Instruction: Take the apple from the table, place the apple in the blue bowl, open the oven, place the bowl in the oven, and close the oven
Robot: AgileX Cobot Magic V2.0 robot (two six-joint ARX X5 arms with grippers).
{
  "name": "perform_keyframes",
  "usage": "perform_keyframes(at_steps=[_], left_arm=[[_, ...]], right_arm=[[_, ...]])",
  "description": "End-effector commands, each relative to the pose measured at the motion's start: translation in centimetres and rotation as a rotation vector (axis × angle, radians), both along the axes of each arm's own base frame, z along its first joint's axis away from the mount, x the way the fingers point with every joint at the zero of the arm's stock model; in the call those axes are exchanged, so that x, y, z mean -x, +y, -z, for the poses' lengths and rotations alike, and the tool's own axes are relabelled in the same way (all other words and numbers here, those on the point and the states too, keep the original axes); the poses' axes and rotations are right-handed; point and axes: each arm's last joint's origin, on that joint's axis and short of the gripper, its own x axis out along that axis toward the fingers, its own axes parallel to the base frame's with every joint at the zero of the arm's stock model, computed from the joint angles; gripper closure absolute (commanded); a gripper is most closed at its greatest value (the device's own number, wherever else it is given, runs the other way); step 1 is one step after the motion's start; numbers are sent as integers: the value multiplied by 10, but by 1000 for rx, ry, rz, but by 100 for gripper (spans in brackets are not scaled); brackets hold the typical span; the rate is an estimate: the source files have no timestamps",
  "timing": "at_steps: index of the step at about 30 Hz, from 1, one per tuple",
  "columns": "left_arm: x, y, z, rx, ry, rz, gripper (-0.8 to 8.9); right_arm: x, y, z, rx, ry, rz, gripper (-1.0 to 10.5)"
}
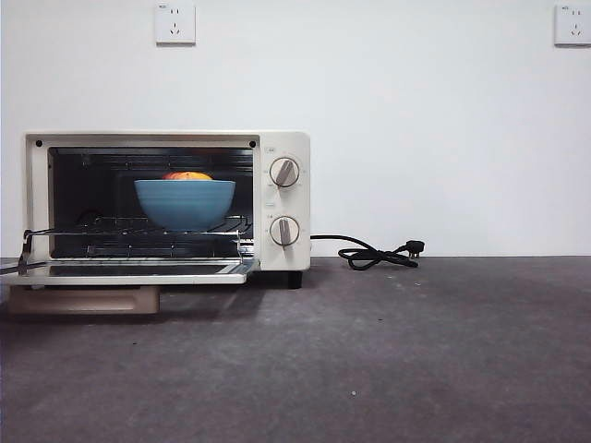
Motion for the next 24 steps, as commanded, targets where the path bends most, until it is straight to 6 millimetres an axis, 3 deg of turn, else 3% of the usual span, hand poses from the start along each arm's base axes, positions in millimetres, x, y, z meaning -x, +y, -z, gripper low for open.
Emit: perform_keyframes(at_steps=[1, 3, 6, 11, 15, 24], left_arm=[[-11, 1, 20, 36, 69, -42, 822], [-19, 2, 32, 81, 125, -47, 822], [-32, 6, 45, 146, 166, -67, 822], [-53, 22, 55, 212, 177, -150, 822], [-64, 39, 63, 231, 193, -237, 822], [-86, 76, 84, 291, 223, -400, 822]], right_arm=[[10, -13, -9, 25, -14, -11, 893], [19, -24, -17, 22, -34, -23, 960], [33, -40, -22, 20, -38, -23, 958], [53, -65, -6, 100, -53, 50, 958], [70, -88, 23, 82, -76, 71, 958], [99, -148, 110, -55, -9, 171, 958]])
